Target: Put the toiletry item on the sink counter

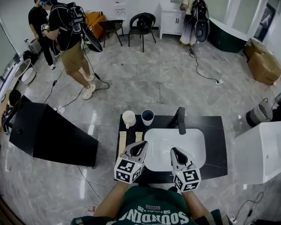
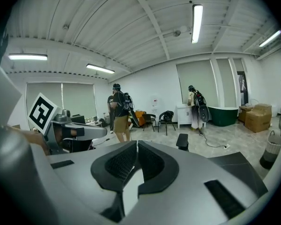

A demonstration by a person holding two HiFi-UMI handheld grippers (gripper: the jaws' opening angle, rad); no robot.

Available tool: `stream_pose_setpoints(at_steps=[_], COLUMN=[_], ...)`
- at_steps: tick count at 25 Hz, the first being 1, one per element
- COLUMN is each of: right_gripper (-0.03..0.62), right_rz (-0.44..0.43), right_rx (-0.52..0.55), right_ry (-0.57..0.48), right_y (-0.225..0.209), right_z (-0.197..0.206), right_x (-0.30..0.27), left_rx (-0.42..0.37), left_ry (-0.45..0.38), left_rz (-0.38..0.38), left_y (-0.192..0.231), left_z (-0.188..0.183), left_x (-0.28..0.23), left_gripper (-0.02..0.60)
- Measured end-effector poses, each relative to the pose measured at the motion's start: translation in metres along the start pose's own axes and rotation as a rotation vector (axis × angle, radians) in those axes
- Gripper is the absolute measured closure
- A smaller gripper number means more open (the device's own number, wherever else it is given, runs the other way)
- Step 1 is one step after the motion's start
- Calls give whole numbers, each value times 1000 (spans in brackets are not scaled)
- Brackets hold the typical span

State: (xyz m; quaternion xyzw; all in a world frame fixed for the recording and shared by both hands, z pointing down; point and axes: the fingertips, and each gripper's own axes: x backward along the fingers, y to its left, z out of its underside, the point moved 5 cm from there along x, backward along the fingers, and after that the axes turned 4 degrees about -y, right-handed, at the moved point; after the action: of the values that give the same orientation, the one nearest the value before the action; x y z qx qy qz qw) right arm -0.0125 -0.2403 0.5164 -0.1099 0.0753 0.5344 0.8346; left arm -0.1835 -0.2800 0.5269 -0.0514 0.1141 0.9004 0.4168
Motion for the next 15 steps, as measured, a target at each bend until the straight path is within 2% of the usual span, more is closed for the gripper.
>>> stream_pose_setpoints(at_steps=[8,15], right_gripper=[551,551], right_rz=[-14,-16], right_rx=[-13,-6], right_ry=[-8,-2], right_y=[-2,-6], right_z=[-1,-1], right_x=[6,5], left_rx=[-44,-44], left_ry=[-59,-55], left_rz=[26,47], left_y=[-14,-20], left_z=[-7,-6], left_x=[-1,-6], left_gripper=[571,571])
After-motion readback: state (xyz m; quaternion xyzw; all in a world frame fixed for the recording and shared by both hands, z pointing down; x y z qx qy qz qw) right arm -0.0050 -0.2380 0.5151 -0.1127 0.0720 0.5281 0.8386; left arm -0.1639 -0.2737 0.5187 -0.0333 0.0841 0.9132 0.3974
